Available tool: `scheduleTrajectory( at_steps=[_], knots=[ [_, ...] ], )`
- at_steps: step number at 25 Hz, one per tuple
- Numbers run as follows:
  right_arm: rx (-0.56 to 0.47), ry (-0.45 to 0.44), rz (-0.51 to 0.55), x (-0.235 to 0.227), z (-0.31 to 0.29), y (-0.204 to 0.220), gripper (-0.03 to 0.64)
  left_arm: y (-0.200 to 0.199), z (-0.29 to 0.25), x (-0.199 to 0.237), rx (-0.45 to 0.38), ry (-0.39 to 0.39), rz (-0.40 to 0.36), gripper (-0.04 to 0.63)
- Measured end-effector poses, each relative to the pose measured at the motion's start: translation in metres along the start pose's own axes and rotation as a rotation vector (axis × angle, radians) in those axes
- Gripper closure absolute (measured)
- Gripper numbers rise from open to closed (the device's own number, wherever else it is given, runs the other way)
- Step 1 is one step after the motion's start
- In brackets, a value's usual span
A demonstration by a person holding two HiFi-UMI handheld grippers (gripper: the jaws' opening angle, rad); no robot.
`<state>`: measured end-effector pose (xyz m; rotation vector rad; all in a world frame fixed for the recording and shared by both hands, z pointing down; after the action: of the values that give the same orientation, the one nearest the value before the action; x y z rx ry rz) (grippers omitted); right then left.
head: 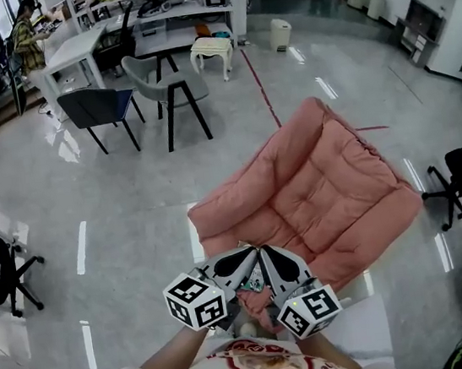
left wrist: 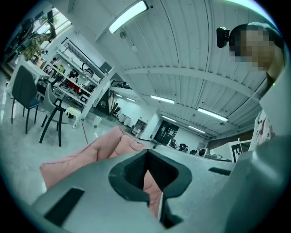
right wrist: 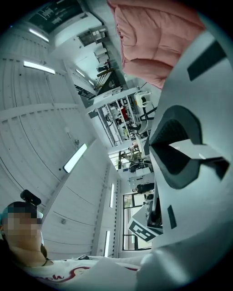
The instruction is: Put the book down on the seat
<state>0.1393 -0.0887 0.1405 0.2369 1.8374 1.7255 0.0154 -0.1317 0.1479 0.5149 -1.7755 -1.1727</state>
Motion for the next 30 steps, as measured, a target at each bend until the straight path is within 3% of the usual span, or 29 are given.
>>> scheduleTrajectory(
  at_steps=[7,13,19,30],
  knots=[
    [0.036,-0.088,-0.096,0.017,0.009,0.018,0.617,0.019,0.032,-0.003,-0.07,-0.063,0.058,0.592],
    [0.007,-0.094,-0.045,0.038,0.021,0.011,0.617,0.013,0.052,-0.016,-0.093,-0.045,0.013,0.592],
    [0.002,-0.068,-0.028,0.066,0.05,0.017,0.617,0.028,0.087,-0.038,-0.116,-0.03,0.015,0.592],
    [-0.052,-0.053,-0.007,0.2,0.128,0.047,0.617,0.075,0.225,-0.107,-0.115,-0.019,-0.018,0.592]
  ],
)
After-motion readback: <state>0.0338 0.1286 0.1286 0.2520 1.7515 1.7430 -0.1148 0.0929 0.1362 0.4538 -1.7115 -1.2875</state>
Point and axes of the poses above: the fingertips, and each gripper's own axes: z backward along the fingers, x to its left, y out of its underside, the point moved 8 cm from there along z, backward along the fingers, and after that the axes turned 6 degrees about -y, right-handed, at the moved point
